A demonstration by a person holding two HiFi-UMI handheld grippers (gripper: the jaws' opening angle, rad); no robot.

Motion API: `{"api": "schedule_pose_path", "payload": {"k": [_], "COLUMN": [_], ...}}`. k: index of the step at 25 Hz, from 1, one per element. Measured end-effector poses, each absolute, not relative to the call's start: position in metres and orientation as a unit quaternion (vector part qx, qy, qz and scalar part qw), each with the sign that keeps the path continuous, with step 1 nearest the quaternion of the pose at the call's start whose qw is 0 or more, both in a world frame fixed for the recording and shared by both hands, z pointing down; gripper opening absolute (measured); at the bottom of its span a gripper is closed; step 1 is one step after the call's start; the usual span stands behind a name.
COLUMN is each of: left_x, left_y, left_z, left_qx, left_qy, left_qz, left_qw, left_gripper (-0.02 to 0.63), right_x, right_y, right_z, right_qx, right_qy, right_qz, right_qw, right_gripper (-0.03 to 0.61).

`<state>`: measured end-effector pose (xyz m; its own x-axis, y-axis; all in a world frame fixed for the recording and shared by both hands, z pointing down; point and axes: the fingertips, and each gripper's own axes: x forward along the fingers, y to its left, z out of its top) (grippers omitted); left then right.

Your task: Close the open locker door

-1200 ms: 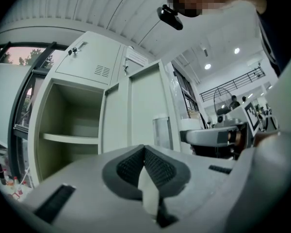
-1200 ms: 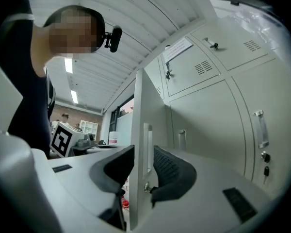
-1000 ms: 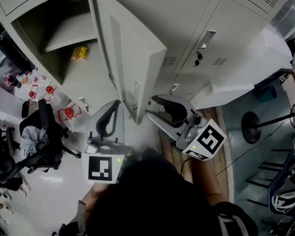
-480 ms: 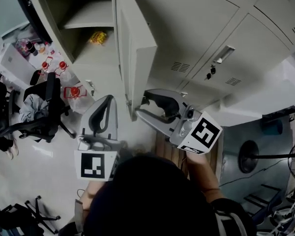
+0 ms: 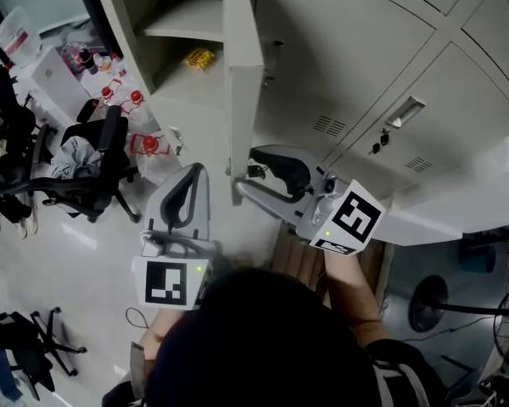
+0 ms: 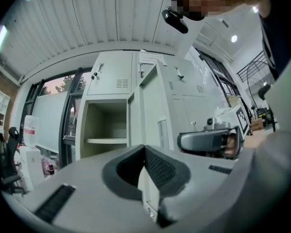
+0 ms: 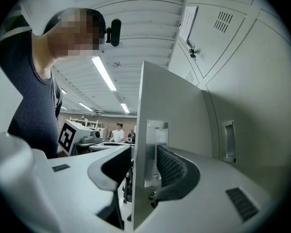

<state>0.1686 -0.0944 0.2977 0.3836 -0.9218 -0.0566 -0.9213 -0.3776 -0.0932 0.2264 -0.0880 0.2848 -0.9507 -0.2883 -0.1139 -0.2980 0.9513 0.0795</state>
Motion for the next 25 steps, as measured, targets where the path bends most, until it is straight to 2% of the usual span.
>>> {"api": "schedule_pose_path", "payload": {"k": [12, 25], "left_x": [0.159, 0.133], "left_y": [-0.100, -0.099], "left_z": [0.295, 0.302], "left_qx": [-0.815, -0.792], "left_qy": [0.577, 0.609], "left_qz": [-0.014, -0.021], "left_qw": [0.051, 0.040], "left_gripper": [0.002, 0.002], "right_x": [0.209, 0.173], "right_y": [-0.093, -0.093], "right_z": [0.283, 0.282], "right_qx": [-0.102, -0.118], "right_qy": [0.992, 0.990], "right_qz": [0.046, 0.039], "right_qw": [0.056, 0.070], "right_gripper": [0.140, 0.130]}}
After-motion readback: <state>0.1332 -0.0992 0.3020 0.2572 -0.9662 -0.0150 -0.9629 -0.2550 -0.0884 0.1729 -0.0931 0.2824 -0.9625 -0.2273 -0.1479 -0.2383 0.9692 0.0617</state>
